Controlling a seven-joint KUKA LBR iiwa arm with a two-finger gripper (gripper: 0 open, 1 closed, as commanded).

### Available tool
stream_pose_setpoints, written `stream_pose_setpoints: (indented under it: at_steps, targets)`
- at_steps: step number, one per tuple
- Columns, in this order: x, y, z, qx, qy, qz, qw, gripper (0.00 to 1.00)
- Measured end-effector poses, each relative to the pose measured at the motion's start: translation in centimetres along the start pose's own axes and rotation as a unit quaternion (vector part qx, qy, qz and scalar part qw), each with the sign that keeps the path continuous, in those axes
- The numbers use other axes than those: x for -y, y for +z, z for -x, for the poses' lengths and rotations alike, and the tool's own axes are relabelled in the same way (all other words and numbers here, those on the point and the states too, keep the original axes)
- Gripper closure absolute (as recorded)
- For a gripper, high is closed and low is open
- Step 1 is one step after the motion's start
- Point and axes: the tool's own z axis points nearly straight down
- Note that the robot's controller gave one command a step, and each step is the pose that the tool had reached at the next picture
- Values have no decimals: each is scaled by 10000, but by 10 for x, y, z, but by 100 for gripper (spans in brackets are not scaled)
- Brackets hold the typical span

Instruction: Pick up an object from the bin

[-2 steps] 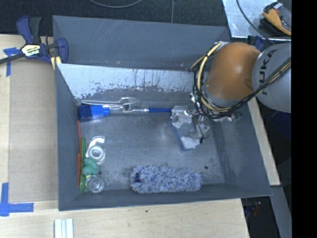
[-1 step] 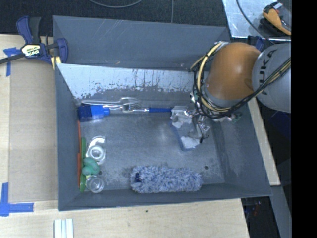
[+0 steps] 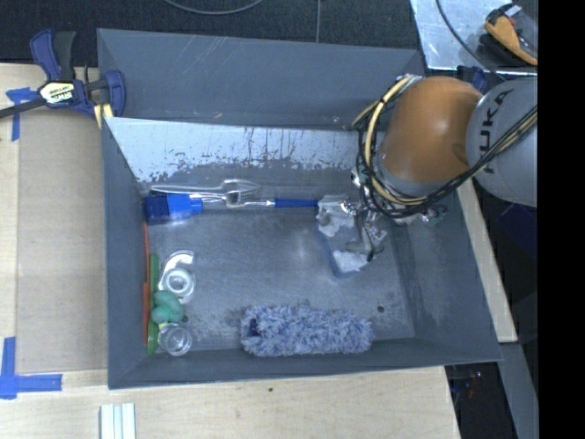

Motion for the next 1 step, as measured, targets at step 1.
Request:
stream_pose_setpoints:
  at_steps: [1]
  targets:
    - [-2,-22,-1,-28,6,31,10000,100]
